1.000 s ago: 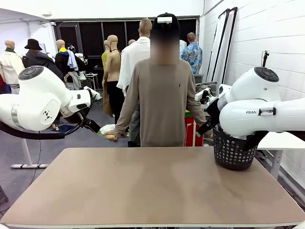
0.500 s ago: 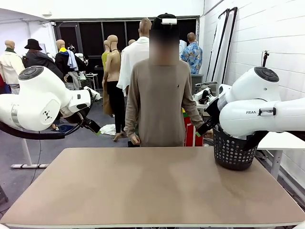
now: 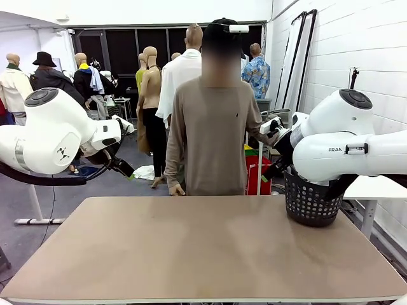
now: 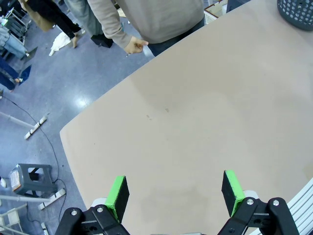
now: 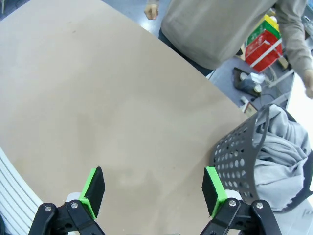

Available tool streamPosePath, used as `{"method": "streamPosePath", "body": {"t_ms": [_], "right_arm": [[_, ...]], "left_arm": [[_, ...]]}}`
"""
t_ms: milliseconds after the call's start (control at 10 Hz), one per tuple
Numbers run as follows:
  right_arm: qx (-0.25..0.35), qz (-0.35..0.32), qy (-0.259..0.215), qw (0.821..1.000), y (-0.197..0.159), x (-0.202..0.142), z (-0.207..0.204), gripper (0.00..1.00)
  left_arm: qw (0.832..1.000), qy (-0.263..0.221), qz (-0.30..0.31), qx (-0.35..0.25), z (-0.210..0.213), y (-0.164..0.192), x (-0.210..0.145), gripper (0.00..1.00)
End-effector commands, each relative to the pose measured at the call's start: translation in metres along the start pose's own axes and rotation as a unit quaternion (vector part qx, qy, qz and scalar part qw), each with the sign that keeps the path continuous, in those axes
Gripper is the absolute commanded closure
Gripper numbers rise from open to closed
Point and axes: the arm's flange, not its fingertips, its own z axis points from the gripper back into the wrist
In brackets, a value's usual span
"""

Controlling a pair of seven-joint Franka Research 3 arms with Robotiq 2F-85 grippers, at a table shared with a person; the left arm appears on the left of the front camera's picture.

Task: Fold the training pants.
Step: Grab both ends of the Training pants handed by a person.

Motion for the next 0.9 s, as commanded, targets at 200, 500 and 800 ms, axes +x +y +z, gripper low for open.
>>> {"method": "streamPosePath", "body": {"t_ms": [200, 500, 800], "right_arm": [[0.000, 0.000, 0.000, 1.000, -0.0002, -0.0001, -0.0001, 0.00], [0.000, 0.000, 0.000, 1.000, -0.0002, -0.0001, -0.0001, 0.00], [0.000, 0.000, 0.000, 1.000, -0.0002, -0.0001, -0.0001, 0.00]], "left_arm": [[1.000, 0.000, 0.000, 0.000, -0.0004, 0.0001, 0.0000, 0.00], [1.000, 0.000, 0.000, 0.000, -0.0004, 0.0001, 0.0000, 0.00], [1.000, 0.000, 0.000, 0.000, -0.0004, 0.0001, 0.0000, 0.00]]}}
